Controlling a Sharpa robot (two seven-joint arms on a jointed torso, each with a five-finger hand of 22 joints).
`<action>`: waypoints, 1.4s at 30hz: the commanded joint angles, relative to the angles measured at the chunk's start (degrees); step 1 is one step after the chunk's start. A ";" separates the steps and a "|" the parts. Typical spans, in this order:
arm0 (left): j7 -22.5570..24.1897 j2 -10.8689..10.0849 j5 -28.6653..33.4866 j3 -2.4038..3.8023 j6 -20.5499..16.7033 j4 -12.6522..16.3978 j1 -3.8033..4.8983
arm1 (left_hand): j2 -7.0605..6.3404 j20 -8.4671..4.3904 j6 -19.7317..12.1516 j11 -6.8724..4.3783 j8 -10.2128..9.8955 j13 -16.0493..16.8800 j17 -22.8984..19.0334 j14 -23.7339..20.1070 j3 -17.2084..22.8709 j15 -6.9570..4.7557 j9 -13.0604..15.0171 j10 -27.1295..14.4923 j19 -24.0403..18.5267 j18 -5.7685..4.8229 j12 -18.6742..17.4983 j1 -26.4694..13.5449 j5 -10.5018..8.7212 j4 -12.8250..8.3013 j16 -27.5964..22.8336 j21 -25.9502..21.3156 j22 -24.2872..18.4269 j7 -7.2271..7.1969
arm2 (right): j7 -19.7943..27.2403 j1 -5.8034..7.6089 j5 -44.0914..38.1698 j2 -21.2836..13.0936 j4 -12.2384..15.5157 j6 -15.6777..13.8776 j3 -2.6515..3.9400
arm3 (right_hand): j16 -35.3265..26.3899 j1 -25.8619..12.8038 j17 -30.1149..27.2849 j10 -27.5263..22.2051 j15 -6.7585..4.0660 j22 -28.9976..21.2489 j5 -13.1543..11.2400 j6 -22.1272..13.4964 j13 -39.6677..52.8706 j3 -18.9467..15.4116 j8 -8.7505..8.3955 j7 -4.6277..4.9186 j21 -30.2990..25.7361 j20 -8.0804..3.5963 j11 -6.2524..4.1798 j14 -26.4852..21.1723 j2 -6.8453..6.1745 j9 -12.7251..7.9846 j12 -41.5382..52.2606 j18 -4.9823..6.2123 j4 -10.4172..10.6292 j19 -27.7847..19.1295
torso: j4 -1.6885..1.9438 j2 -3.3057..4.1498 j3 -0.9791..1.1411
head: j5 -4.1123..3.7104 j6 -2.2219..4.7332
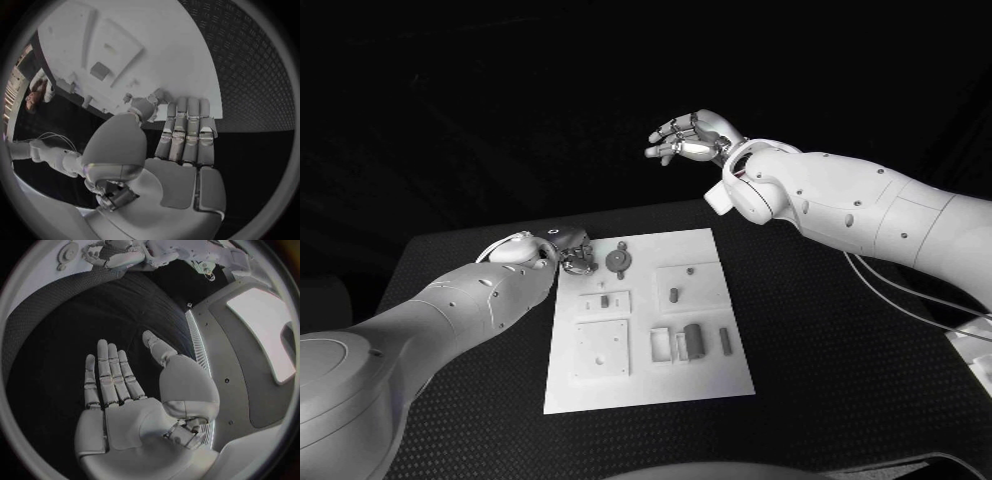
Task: Assemble the parts on the task board
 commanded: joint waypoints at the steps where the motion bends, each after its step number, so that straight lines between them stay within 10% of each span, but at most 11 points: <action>1: -0.01 0.07 -0.76 -0.71 5.61 0.36 -2.20 | 0.34 0.05 0.85 -0.02 0.41 -1.85 -0.06 0.63 0.36 -0.04 -0.05 0.89 0.41 -0.64 0.15 0.59 0.26 0.08 0.37 0.20 0.13 0.12 | 0.35 0.01 -0.27 -0.02 0.09 0.15 0.06 | -0.17 0.04 -0.05 -0.19 0.04 0.08 -0.08 -0.43 -0.08 0.15 0.31 2.34 -0.39 0.00 -0.04 0.53 0.35 -0.08 0.21 -0.92 0.05 0.07 | 0.00 0.02 0.00 | 0.05 -0.02; 31: 2.93 -2.66 3.21 -0.63 -2.82 3.70 -1.74 | 3.62 -0.81 4.89 -0.25 1.42 -1.43 -0.24 2.81 2.32 -0.92 -0.81 6.20 2.48 -0.63 -0.14 -0.42 2.22 0.08 0.82 0.20 0.93 0.33 | 0.33 0.02 -0.21 -0.94 0.49 0.09 0.06 | -0.18 -0.15 -0.08 -0.18 0.05 0.18 -0.09 -0.42 -0.15 0.08 0.35 2.34 -0.50 0.01 -0.04 0.55 0.31 -0.11 0.25 -0.93 0.19 0.08 | 0.03 0.02 -0.07 | 0.84 0.22; 42: 3.65 -4.18 5.67 -0.34 -5.47 5.91 0.01 | 3.47 -0.87 4.93 -0.28 1.40 -1.41 -0.27 2.96 2.49 -0.95 -0.84 6.36 2.66 -0.62 -0.26 -0.31 2.26 0.08 0.82 0.20 0.97 0.46 | 0.35 0.02 -0.17 -1.16 0.20 0.17 0.06 | -0.18 -0.21 -0.10 -0.18 0.04 0.22 -0.08 -0.42 -0.18 0.07 0.37 2.34 -0.54 0.00 -0.04 0.56 0.32 -0.13 0.27 -0.93 0.25 0.09 | 0.05 -0.09 -0.09 | 1.28 0.55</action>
